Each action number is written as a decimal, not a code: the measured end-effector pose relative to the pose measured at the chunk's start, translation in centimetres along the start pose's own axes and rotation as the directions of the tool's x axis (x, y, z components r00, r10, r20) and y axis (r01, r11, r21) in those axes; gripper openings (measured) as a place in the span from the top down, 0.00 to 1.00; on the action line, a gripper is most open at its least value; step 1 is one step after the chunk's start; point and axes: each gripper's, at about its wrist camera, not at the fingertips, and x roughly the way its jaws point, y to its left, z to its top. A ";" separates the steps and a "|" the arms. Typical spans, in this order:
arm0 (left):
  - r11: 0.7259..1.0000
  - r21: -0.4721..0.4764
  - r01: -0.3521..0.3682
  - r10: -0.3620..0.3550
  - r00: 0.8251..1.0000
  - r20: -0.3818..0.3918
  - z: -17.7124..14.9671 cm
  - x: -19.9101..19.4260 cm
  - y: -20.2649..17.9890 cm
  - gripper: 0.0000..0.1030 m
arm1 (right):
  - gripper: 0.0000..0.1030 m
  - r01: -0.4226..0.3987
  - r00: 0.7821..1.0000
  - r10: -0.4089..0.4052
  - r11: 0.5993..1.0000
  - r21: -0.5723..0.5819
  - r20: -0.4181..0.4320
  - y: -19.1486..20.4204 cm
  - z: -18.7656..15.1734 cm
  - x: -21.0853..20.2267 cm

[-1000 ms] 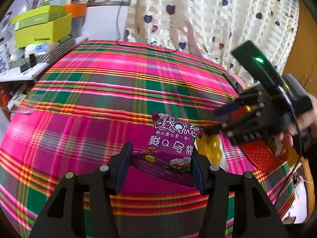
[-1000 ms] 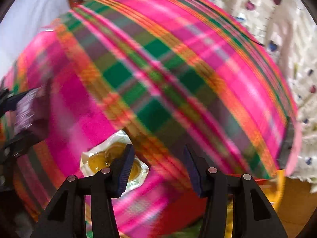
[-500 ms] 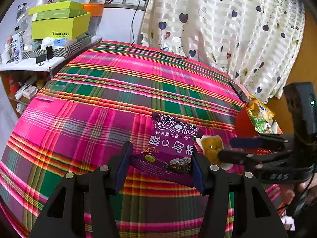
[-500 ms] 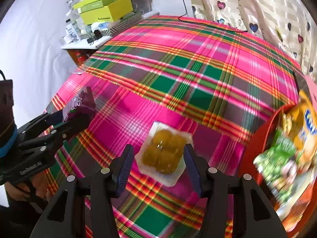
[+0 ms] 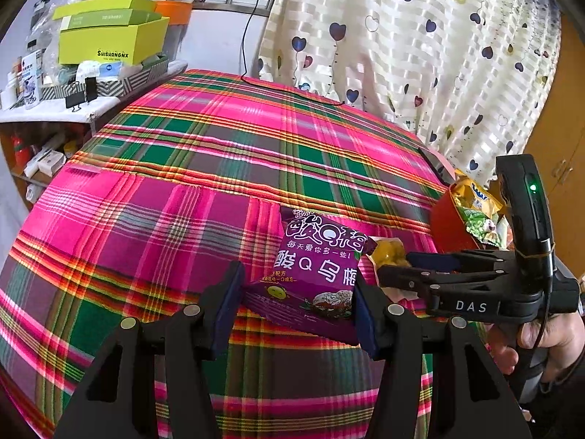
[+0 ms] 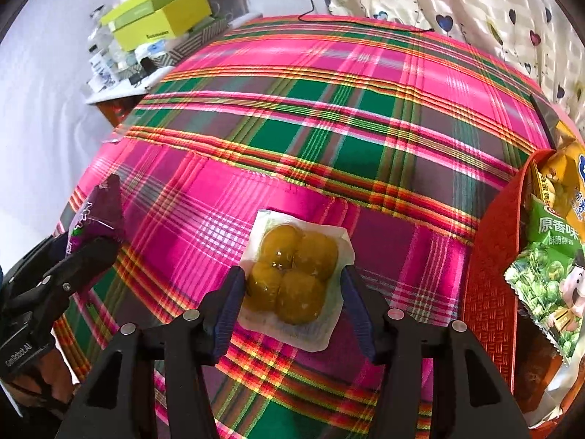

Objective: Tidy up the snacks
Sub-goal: 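Grasp the tray of yellow pastries with the right gripper while the left holds the purple bag, then carry the purple bag and pastry tray over the red basket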

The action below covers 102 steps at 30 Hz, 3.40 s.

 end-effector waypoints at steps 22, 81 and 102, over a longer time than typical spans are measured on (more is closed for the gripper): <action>1.000 0.005 0.015 -0.015 1.000 0.007 0.1 -0.6 -1.2 0.46 | 0.62 -0.037 0.991 0.048 0.995 -0.088 0.125 1.1 -1.3 -3.7; 0.947 0.273 0.168 -0.177 0.984 0.009 2.5 -1.0 -19.3 0.46 | 0.62 -0.052 0.901 -0.003 0.992 0.116 0.433 -9.3 -8.2 -18.3; 0.917 0.337 0.213 -0.216 0.976 -0.029 3.0 0.6 -23.6 0.46 | 0.62 -0.055 0.891 -0.048 0.976 0.211 0.451 -14.0 -10.1 -19.3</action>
